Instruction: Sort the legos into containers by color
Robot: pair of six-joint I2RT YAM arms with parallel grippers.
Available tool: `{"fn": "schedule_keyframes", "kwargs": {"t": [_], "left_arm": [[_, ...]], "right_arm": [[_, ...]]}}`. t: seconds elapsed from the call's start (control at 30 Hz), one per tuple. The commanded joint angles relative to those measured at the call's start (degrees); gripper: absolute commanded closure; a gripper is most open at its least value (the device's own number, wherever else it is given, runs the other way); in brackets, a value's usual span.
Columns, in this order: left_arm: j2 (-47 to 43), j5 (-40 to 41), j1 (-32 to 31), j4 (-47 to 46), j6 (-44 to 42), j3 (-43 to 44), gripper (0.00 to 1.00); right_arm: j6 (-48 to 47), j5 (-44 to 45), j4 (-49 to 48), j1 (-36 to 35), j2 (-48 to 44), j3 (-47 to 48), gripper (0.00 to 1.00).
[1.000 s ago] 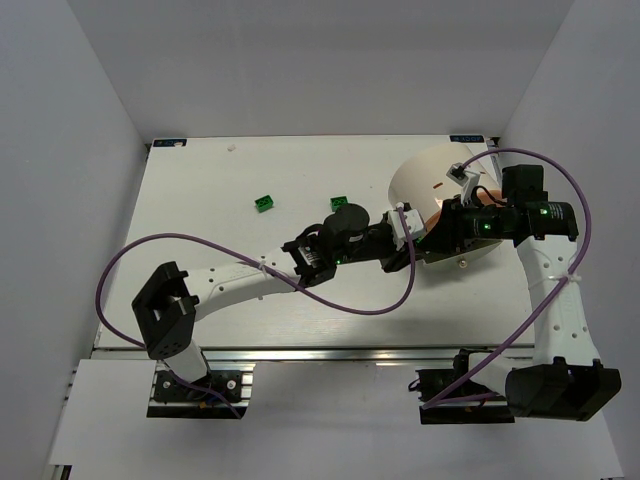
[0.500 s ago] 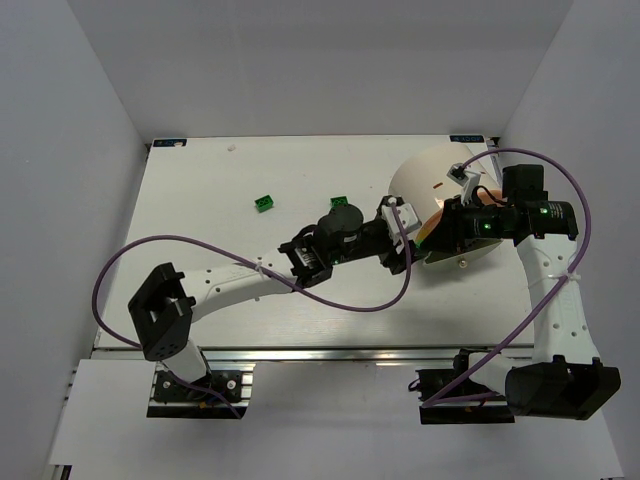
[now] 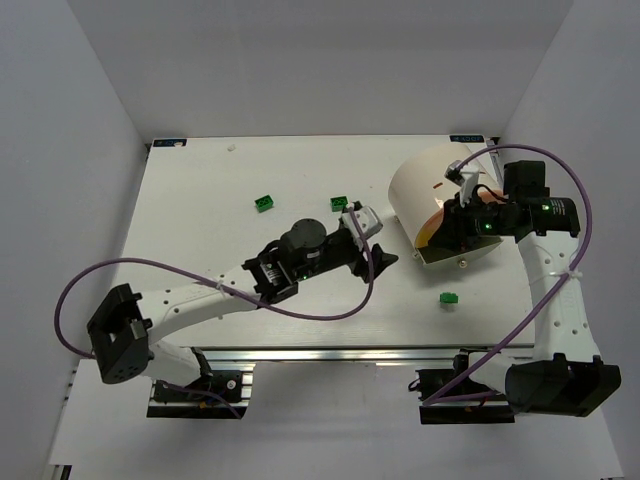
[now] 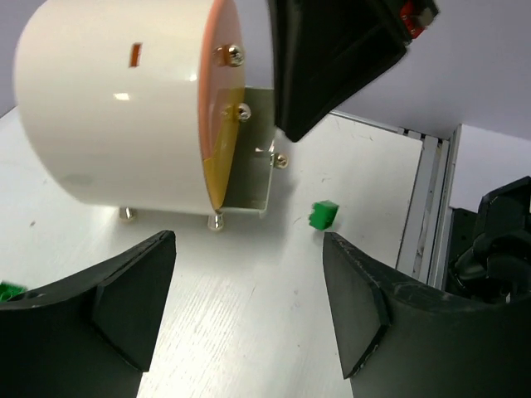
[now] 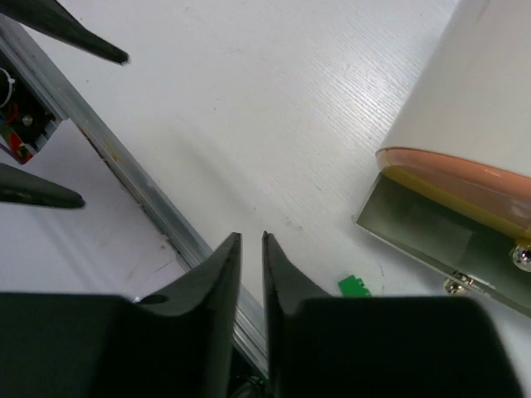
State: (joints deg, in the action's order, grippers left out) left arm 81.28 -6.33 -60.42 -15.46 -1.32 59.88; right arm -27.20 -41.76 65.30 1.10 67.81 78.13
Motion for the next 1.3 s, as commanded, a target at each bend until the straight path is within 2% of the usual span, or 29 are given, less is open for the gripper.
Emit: {"fn": "schedule_keyframes", "kwargs": {"t": [0.0, 0.07, 0.17, 0.27, 0.4, 0.43, 0.47, 0.5, 0.6, 0.63, 0.77, 1.03, 1.27], "left_arm": [[-5.4, 4.2, 0.6, 0.3, 4.0, -3.1, 0.19], [-8.0, 7.6, 0.6, 0.8, 6.9, -5.6, 0.19], [-10.3, 10.6, 0.6, 2.5, 10.9, -8.0, 0.21], [-10.6, 14.3, 1.1, 8.4, 17.2, -7.8, 0.25], [-9.1, 16.0, 2.8, 15.1, 24.3, -5.5, 0.48], [-9.0, 15.4, 2.8, 15.1, 25.8, -5.7, 0.54], [-9.3, 14.6, 3.4, 15.1, 26.6, -6.2, 0.55], [-9.6, 14.2, 3.4, 15.0, 27.5, -7.5, 0.55], [-11.0, 13.5, 3.9, 12.7, 30.2, -10.5, 0.39], [-11.4, 13.4, 3.9, 12.3, 30.6, -11.1, 0.37], [-13.1, 13.1, 4.4, 11.5, 30.9, -12.9, 0.27], [-16.1, 11.4, 5.5, 10.5, 30.9, -17.1, 0.23], [-15.4, 9.3, 6.6, 12.5, 28.2, -15.7, 0.22]], "right_arm": [[-7.1, 0.8, 2.6, 0.0, -1.0, 0.5, 0.70], [-12.4, 2.4, 3.3, 0.2, -2.3, -2.1, 0.58], [-15.9, 4.0, 3.9, 0.1, -3.6, -4.4, 0.52], [-16.4, 7.4, 4.6, 0.1, -3.2, -4.6, 0.48], [-19.6, 17.3, 9.3, 0.4, -2.2, -5.3, 0.44], [-20.2, 18.7, 9.8, 0.3, -3.5, -6.3, 0.39], [-21.9, 20.3, 9.8, 0.3, -4.7, -9.2, 0.36], [-23.3, 23.2, 9.8, 0.3, -6.1, -10.9, 0.34], [-27.0, 28.0, 8.9, 0.1, -12.6, -18.1, 0.29], [-27.6, 28.8, 8.9, 0.2, -13.7, -19.5, 0.28], [-25.5, 32.9, 6.3, 0.4, -16.0, -24.9, 0.24], [-12.2, 38.7, -1.7, 0.3, -11.4, -30.8, 0.17], [-4.1, 37.0, -8.8, 0.3, -7.1, -33.0, 0.13]]}}
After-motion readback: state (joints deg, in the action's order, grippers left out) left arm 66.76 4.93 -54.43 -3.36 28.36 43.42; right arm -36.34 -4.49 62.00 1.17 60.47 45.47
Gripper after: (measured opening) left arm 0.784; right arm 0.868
